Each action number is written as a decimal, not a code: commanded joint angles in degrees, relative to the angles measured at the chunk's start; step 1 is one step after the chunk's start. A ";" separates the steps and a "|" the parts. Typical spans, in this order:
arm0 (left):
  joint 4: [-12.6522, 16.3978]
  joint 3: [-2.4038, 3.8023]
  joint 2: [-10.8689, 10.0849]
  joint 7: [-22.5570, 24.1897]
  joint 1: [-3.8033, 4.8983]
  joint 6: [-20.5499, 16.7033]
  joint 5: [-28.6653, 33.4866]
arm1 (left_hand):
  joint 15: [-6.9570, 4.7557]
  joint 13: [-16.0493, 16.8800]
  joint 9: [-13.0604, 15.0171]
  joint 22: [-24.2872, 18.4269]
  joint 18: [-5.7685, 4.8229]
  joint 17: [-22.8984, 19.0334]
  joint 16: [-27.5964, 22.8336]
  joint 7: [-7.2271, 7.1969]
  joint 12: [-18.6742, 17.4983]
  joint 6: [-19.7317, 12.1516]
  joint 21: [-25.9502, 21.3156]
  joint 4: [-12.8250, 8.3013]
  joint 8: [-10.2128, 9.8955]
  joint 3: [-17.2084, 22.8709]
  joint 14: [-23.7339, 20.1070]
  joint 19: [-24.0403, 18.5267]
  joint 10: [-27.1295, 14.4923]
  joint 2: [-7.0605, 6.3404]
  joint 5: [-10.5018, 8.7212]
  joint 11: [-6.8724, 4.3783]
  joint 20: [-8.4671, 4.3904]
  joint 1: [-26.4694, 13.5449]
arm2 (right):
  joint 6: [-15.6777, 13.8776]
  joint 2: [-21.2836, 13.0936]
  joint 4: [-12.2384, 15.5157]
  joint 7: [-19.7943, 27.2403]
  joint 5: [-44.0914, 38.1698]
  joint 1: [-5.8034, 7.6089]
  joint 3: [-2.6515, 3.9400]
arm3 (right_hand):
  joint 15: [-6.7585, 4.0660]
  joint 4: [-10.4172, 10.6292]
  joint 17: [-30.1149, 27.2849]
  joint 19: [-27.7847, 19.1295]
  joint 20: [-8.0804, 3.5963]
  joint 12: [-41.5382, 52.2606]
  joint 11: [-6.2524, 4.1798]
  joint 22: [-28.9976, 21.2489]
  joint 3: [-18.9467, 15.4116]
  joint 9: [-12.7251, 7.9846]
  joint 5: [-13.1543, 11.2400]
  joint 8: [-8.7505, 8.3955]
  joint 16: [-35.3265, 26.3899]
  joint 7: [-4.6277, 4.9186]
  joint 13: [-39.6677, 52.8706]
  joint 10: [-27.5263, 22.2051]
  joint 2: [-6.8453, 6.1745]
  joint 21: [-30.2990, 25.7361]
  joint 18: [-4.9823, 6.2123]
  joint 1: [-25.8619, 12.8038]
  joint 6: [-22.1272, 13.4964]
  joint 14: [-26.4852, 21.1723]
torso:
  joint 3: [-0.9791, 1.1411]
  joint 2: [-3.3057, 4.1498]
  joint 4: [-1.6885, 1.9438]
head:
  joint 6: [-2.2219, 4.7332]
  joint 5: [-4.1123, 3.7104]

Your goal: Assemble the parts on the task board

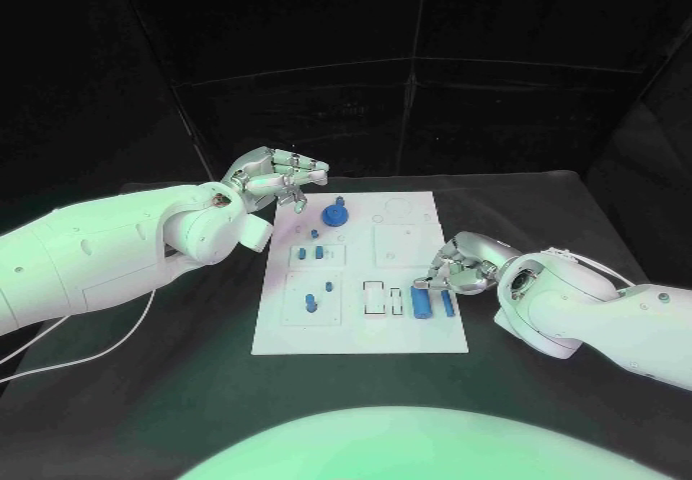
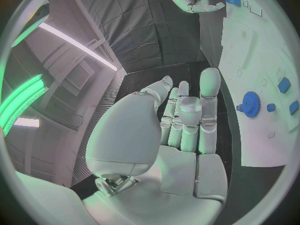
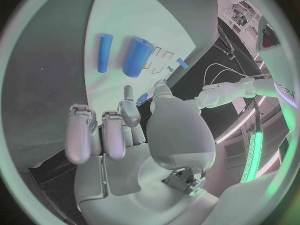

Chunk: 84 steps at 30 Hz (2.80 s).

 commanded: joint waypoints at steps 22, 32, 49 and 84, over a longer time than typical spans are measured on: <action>0.41 0.03 -0.41 -0.19 0.05 0.90 0.80 | 0.11 0.07 -0.02 -0.14 0.65 -0.04 0.10 0.04 0.31 -0.40 -0.38 0.08 0.12 -0.26 -0.41 -0.17 -0.54 0.42 -0.08 0.02 0.34 -0.15 | 5.95 1.71 -0.78 -6.03 -5.24 -0.94 -0.02 | 0.15 0.10 3.97 0.01 0.32 0.42 -0.33 1.79 -2.01 2.20 -0.11 1.78 0.19 -0.14 0.98 0.35 0.76 0.38 -1.12 -1.82 -0.83 3.80 | -0.05 0.07 -0.09 | -0.72 0.78; 0.57 0.03 -0.63 -0.29 0.06 0.84 0.80 | 0.11 0.07 -0.02 -0.14 0.65 -0.04 0.10 0.04 0.31 -0.40 -0.38 0.08 0.12 -0.26 -0.41 -0.17 -0.54 0.42 -0.08 0.02 0.34 -0.15 | 8.41 2.54 -1.09 -6.69 -6.10 -2.33 -0.03 | 0.05 -0.10 3.89 0.03 0.26 0.52 -0.46 1.95 -2.19 3.41 1.21 2.76 0.14 -0.30 1.45 0.40 1.08 0.44 -1.15 -1.00 -1.01 3.76 | -0.06 0.04 -0.13 | -1.05 0.90; 0.67 0.03 -0.70 -0.27 0.06 0.80 0.80 | 0.11 0.07 -0.02 -0.18 0.66 -0.06 0.10 0.03 0.31 -0.44 -0.43 0.05 0.12 -0.25 -0.42 -0.18 -0.58 0.44 -0.08 0.01 0.34 -0.09 | 7.30 3.44 -1.59 -6.74 -6.58 -2.95 -0.03 | -0.12 -0.83 4.26 0.03 0.07 0.53 -0.66 2.18 -2.99 6.70 14.09 4.87 0.31 -0.47 2.71 0.72 2.37 0.51 -1.17 3.71 -2.61 3.83 | -0.06 0.04 -0.15 | -1.24 0.81; 0.73 0.03 -0.63 -0.49 0.08 1.07 0.80 | 0.11 0.09 -0.03 -0.26 0.68 -0.08 0.11 0.04 0.34 -0.48 -0.55 -0.01 0.12 -0.23 -0.43 -0.21 -0.64 0.48 -0.08 0.01 0.34 0.03 | -5.30 5.42 2.35 -3.00 1.42 -2.80 0.10 | -0.63 -0.04 4.85 0.26 -0.43 0.50 -1.24 2.74 -3.18 8.05 23.98 5.52 0.58 -1.04 3.81 1.79 3.33 0.73 -1.27 4.82 -1.83 3.93 | -0.02 0.14 -0.06 | -1.10 1.32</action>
